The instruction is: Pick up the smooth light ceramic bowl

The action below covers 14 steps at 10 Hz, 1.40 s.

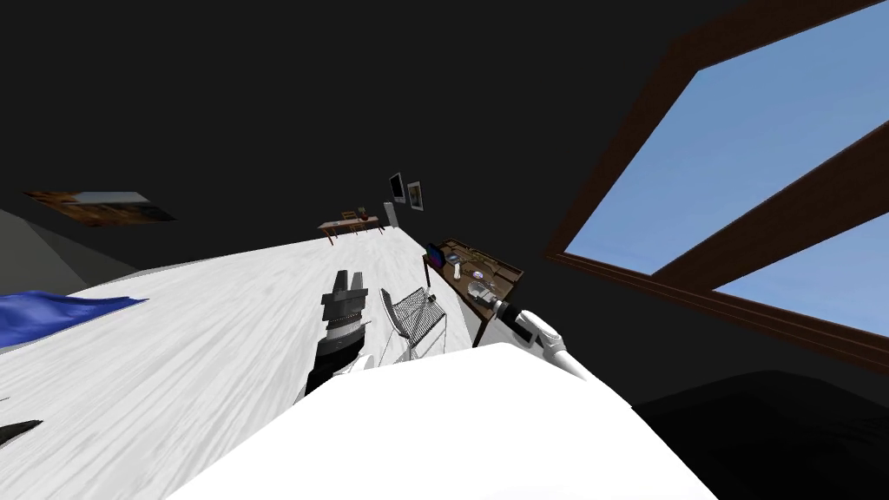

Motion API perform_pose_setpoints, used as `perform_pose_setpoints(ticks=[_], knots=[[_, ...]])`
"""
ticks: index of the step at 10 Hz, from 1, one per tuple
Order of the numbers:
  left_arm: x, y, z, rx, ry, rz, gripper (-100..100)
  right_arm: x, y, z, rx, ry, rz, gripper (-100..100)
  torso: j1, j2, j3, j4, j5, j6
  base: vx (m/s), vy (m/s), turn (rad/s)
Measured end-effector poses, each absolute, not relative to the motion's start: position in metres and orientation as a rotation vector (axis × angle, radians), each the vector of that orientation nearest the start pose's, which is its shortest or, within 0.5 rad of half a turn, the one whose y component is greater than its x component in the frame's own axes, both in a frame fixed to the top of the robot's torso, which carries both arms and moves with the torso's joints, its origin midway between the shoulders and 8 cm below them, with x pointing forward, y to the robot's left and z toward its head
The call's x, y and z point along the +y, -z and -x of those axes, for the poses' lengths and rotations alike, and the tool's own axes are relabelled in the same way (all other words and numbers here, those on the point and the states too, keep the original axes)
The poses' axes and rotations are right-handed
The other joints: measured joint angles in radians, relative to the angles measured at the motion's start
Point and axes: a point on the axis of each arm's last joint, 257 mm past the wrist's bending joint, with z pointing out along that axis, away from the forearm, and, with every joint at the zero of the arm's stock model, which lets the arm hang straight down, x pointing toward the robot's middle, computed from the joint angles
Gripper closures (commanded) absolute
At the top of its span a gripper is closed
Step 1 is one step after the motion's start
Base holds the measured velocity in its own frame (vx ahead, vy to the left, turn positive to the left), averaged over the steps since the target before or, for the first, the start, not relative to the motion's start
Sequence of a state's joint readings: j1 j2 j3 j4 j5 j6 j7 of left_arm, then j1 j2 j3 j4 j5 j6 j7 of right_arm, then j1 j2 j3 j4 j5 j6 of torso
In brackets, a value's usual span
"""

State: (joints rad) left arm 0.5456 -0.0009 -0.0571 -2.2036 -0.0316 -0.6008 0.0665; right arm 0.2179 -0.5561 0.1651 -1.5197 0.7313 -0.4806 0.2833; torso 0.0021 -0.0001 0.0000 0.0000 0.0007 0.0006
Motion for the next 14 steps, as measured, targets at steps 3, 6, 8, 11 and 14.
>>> perform_pose_setpoints(ticks=[3,6,8,11,14], knots=[[0.261,0.006,-0.34,0.626,1.385,0.685,0,-0.262,0.338,-0.425,1.793,-0.377,0.416,-100,-0.002,0.001,0.0,0.0,-0.001,0.0,-0.002,0.014,0.124],[0.261,0.006,-0.34,0.626,1.385,0.685,0,-0.283,0.365,-0.421,1.851,-0.277,0.529,-100,-0.003,0.001,0.001,0.0,-0.001,0.0,0.0,0.006,0.065],[0.261,0.006,-0.34,0.626,1.385,0.685,0,-0.303,0.383,-0.419,1.888,-0.199,0.623,-100,-0.002,0.001,0.0,0.0,0.0,0.0,-0.003,0.018,0.13],[0.261,0.006,-0.34,0.626,1.385,0.685,0,-0.337,0.418,-0.411,1.953,-0.059,0.773,-100,-0.001,0.001,0.0,0.0,0.0,0.0,-0.004,0.022,0.106],[0.261,0.006,-0.34,0.626,1.385,0.685,0,-0.376,0.438,-0.4,2.004,0.067,0.908,-100,0.001,0.001,0.0,0.0,0.0,0.0,0.003,0.054,0.16]])
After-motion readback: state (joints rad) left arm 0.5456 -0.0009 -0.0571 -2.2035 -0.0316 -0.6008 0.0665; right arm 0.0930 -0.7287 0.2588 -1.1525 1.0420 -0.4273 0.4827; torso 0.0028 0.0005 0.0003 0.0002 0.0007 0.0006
